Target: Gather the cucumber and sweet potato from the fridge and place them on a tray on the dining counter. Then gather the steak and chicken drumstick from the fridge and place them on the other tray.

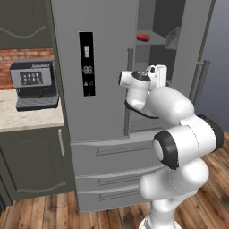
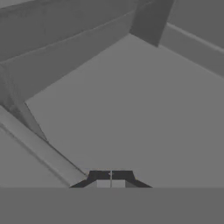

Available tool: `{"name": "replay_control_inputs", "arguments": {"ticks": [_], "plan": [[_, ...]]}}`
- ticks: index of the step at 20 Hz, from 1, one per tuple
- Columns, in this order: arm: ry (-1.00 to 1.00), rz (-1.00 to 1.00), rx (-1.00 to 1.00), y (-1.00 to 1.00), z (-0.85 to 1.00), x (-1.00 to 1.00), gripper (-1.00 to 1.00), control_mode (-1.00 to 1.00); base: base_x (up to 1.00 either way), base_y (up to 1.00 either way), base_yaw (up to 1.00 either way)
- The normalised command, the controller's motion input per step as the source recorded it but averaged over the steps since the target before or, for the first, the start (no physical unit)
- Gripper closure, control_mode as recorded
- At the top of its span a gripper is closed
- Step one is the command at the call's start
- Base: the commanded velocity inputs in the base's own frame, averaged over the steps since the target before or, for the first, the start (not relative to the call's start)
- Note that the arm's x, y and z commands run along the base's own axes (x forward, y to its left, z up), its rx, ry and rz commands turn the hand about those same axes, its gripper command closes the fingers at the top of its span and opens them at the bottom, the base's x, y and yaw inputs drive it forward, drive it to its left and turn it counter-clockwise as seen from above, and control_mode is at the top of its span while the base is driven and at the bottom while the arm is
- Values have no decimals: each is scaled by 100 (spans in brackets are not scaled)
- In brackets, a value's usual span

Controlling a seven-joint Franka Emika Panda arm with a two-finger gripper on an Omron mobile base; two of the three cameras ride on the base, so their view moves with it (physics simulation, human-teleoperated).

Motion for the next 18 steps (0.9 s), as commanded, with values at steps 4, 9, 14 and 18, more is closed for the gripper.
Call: {"name": "replay_control_inputs", "arguments": {"ticks": [4,9,14,18], "plan": [[0,-32,0,-37,-2,0,100,-100,0,0,0],[0,-29,0,-72,0,-4,100,-100,0,0,0],[-6,-31,1,-100,0,-29,100,-100,0,0,0],[-8,-19,6,-100,-8,-24,100,-100,0,0,0]]}}
